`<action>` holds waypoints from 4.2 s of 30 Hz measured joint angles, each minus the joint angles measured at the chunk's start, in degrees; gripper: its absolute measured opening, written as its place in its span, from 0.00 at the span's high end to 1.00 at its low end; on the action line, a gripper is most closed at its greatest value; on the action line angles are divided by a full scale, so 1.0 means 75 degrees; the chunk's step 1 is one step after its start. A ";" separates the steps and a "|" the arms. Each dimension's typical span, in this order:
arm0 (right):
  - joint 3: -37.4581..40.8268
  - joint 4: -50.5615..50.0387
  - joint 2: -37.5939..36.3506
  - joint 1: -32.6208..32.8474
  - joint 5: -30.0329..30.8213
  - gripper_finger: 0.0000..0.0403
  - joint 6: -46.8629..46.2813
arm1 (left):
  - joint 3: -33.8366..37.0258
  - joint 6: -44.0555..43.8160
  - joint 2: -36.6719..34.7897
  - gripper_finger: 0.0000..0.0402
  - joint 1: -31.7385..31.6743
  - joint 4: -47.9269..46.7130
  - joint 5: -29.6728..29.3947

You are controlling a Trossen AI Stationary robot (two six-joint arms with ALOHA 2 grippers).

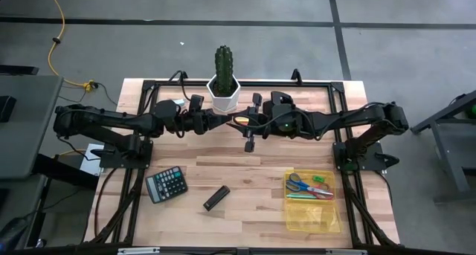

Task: Pack school essentials
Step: Put the small orange eraser on the yellow supply box

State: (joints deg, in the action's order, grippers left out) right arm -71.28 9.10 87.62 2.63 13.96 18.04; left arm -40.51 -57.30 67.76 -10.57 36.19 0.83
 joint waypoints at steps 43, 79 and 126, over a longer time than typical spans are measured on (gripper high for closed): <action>0.0026 -0.1406 -0.1207 -0.0017 0.0525 0.91 -0.0018 | -0.0022 0.1521 -0.0746 0.66 -0.1561 -0.0344 0.1159; 0.3270 -0.1201 -0.4197 -0.0347 -0.1676 0.98 -0.2949 | -0.0009 0.7472 -0.2640 0.66 0.1585 -0.3049 -0.2854; 0.5597 -0.6053 -0.3990 0.3200 -0.2148 0.59 -1.1137 | -0.0009 0.7464 -0.2634 0.66 0.1562 -0.3305 -0.3029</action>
State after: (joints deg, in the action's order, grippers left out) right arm -29.31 -36.29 57.69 26.63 -2.15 -65.48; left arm -40.58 -1.32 48.01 1.15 11.40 -21.89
